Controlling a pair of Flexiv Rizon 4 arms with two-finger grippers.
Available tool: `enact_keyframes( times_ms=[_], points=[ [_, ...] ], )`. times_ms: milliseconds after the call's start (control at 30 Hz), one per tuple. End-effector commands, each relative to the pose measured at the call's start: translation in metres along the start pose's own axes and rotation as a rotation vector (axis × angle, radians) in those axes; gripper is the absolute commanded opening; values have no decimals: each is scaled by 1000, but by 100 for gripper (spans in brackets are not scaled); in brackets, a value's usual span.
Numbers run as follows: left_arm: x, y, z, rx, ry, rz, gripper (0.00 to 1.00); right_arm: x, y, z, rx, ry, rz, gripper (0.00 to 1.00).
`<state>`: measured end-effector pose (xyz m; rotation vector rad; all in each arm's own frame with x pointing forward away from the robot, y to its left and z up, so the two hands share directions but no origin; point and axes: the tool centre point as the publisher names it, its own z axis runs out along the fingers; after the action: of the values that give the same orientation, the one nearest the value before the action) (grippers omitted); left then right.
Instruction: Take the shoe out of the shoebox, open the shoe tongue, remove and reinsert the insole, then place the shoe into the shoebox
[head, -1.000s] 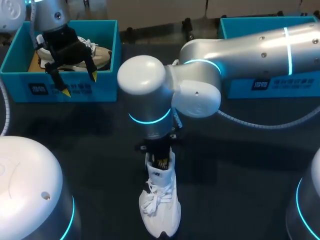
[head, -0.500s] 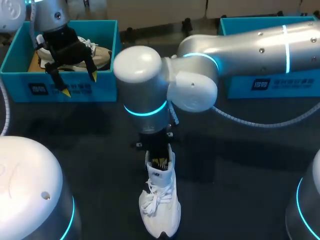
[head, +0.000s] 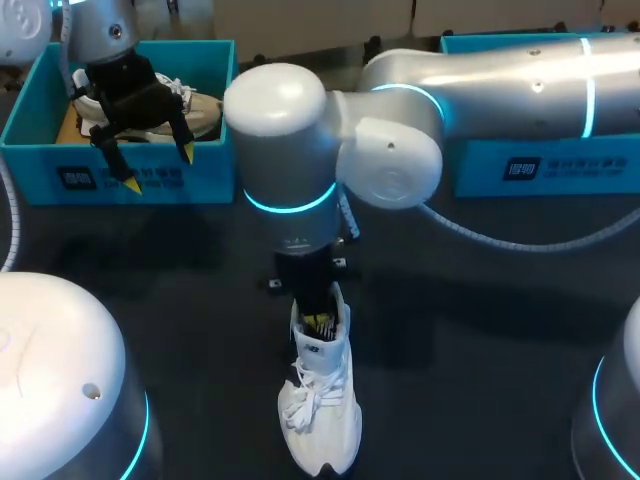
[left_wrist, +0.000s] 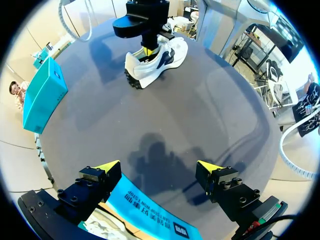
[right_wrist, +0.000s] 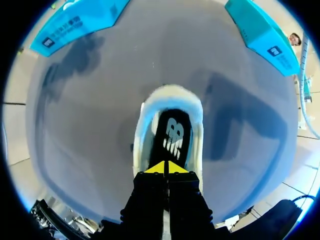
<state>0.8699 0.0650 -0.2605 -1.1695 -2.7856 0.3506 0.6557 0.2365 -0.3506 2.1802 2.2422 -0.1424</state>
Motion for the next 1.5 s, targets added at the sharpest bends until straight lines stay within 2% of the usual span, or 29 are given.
enact_keyframes(
  times_ms=[33, 167, 300, 333, 433, 833, 900, 1000, 1500],
  points=[
    [1, 0, 0, -2, 0, 0, 100, -15, 0, 5, 28, 80, -16, 5],
    [1, 0, 0, -2, 0, 0, 100, -11, -4, 4, 35, 96, -24, 4],
    [1, 0, 0, -2, 0, 0, 100, -7, -2, 1, 56, 100, -26, 36],
    [1, 0, 0, -2, 0, 0, 100, -6, -2, 0, 63, 103, -29, 40],
    [1, 0, 0, -2, 0, 0, 100, -1, -3, 1, 74, 109, -30, 45],
    [1, 0, 0, -2, 0, 0, 100, 7, -13, 7, 97, 116, -30, 52],
    [1, 0, 0, -2, 0, 0, 100, 6, -15, 6, 101, 115, -28, 68],
    [1, 0, 0, -2, 0, 0, 100, 7, -19, 2, 104, 104, -25, 100],
    [1, 0, 0, -2, 0, 0, 100, 17, -37, -10, 119, 65, -10, 100]
  ],
)
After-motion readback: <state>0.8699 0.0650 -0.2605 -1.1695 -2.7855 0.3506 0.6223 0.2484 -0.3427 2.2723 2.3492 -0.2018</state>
